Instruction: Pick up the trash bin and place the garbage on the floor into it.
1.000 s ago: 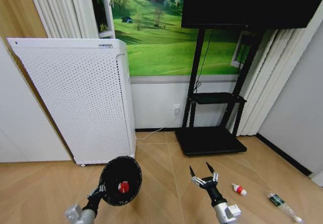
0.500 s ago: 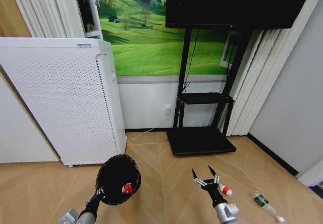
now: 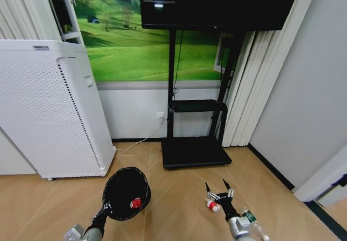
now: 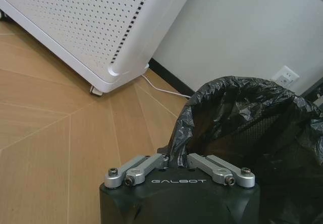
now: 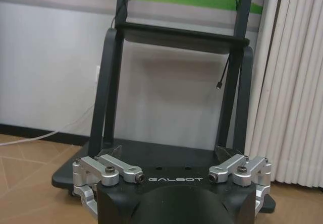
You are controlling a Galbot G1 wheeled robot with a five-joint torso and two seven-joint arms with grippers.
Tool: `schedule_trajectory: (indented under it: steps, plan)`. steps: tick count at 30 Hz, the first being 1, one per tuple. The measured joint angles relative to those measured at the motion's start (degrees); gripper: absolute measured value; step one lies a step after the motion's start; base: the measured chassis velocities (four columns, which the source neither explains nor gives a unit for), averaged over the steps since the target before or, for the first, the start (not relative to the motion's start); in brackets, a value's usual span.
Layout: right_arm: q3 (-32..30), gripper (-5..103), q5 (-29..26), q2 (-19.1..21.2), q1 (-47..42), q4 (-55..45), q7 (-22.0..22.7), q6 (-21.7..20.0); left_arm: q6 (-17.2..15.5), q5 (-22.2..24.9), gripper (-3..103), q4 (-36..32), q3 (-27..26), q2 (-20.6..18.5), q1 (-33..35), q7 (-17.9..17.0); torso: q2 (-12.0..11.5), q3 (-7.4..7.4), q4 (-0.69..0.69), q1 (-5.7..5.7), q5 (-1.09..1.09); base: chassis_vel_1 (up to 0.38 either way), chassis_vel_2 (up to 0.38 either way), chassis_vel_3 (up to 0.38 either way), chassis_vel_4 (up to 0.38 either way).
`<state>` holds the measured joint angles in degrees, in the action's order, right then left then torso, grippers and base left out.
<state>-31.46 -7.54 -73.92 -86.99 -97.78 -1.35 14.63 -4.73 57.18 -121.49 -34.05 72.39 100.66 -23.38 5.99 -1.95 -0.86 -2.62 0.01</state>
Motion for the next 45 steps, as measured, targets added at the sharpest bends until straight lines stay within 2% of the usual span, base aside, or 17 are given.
schedule_trajectory:
  steps: [1,5,9,20,28,34,36,39,40,45]
  plan:
    - [0.37,100,0.35,0.01,0.01,-0.13,0.37,-1.72,-0.01,0.26,3,-0.01,-0.69,0.02,0.12,-0.2,0.0,0.0,0.0,0.0,-0.01,0.0,0.0,0.0,0.0]
    - [1.03,100,1.26,0.03,-0.16,-0.16,0.82,-3.43,-0.01,0.66,3,0.02,-1.62,-0.01,0.14,-0.38,0.0,0.0,0.0,0.0,-0.04,0.051,0.043,-0.063,-0.051]
    - [3.37,100,3.42,0.32,2.77,4.41,2.03,-6.26,-0.34,1.77,3,0.88,-4.06,-0.61,-0.56,-0.96,0.0,0.0,-0.01,0.0,-0.02,0.074,0.067,-0.061,-0.057]
    - [7.06,100,5.13,2.22,14.11,20.91,1.29,-6.79,-1.02,1.75,3,1.85,-6.71,-0.4,1.14,-1.19,0.0,0.0,0.01,0.0,-0.01,0.006,0.003,-0.003,-0.004]
    - [7.5,100,6.44,1.89,15.84,27.94,-1.41,-7.67,-1.08,1.5,3,1.5,-7.08,-0.14,1.67,-1.27,0.0,0.0,-0.01,0.0,0.01,0.0,0.0,0.0,0.0]
    - [7.69,100,8.09,1.66,17.42,31.75,-1.43,-8.24,-1.09,1.53,3,1.43,-7.23,-0.03,1.58,-1.27,0.0,0.0,-0.02,0.0,-0.01,0.0,0.0,0.0,0.0]
    - [7.7,103,9.16,1.36,19.01,34.75,-0.9,-8.36,-1.08,1.55,3,1.31,-7.12,0.05,1.5,-1.28,0.0,0.0,0.0,0.0,-0.01,0.0,0.0,0.0,0.0]
    - [7.75,101,9.92,1.28,20.18,37.19,-0.72,-8.73,-1.09,1.61,3,1.19,-7.02,0.02,1.48,-1.27,0.0,0.0,-0.01,0.0,-0.01,0.0,0.0,0.0,0.0]
    - [7.73,96,10.48,1.18,20.69,38.39,-0.66,-8.77,-1.09,1.65,3,1.19,-7.01,-0.1,1.43,-1.27,0.0,0.0,-0.01,0.0,-0.01,0.0,0.0,0.0,0.0]
    - [7.31,95,11.79,0.77,22.17,41.72,-0.56,-8.67,-1.08,1.73,3,1.26,-6.87,-0.49,1.16,-1.35,0.0,0.0,-0.01,0.0,-0.01,0.0,0.0,0.0,0.0]
